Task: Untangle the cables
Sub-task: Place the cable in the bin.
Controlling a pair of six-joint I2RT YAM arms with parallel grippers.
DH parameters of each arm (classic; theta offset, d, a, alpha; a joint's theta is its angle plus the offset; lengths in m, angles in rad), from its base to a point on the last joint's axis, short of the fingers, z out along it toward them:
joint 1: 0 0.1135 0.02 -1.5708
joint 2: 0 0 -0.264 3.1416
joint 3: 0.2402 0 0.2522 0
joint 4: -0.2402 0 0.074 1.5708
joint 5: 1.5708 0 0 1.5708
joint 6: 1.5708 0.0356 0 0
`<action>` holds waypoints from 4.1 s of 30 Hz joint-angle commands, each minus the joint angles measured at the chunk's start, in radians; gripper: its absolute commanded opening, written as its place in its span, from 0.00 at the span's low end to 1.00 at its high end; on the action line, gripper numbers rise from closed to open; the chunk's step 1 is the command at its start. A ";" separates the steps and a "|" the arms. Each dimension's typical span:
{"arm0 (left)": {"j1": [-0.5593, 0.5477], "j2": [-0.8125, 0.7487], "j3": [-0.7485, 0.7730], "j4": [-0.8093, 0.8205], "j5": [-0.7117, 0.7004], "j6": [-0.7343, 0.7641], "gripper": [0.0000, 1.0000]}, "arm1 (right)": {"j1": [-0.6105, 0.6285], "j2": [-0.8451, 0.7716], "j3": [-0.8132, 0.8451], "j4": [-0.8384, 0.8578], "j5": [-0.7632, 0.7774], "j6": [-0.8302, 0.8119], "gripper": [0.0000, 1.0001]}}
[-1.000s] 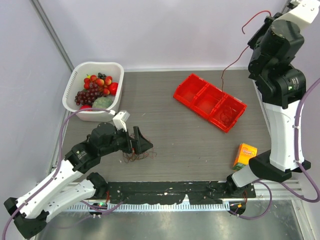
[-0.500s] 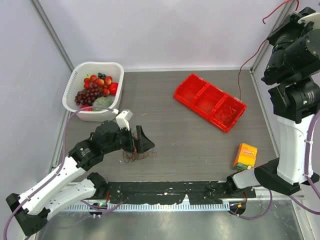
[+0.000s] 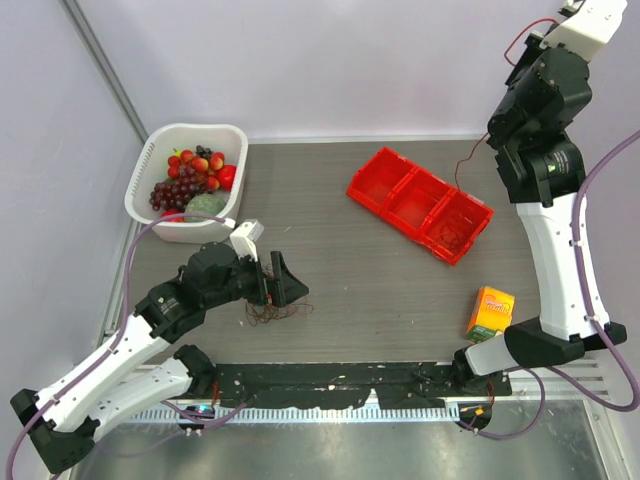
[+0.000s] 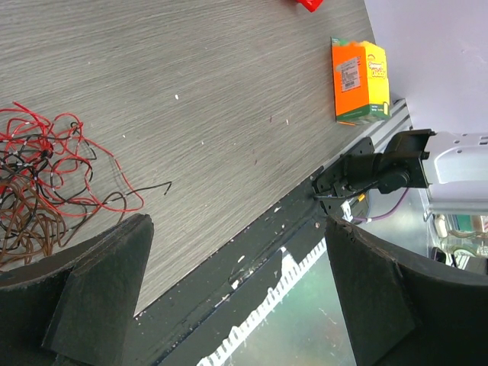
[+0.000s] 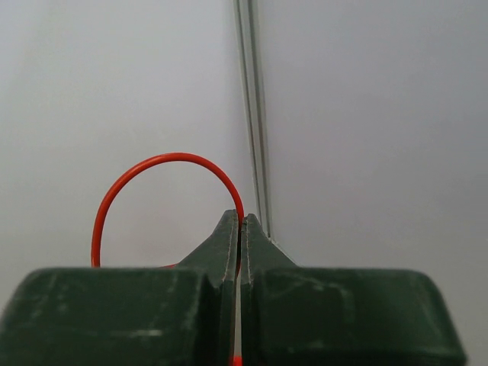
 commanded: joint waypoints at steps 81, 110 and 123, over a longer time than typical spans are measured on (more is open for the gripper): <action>-0.003 -0.011 0.012 0.004 0.047 0.016 1.00 | -0.270 0.114 -0.976 0.126 -0.357 0.550 0.01; -0.003 -0.038 0.016 -0.025 0.051 0.029 1.00 | -0.363 0.134 -0.814 -0.261 -0.428 0.474 0.56; -0.005 -0.037 0.013 -0.020 0.056 0.018 1.00 | -0.086 0.157 -0.844 -0.063 -0.684 0.519 0.49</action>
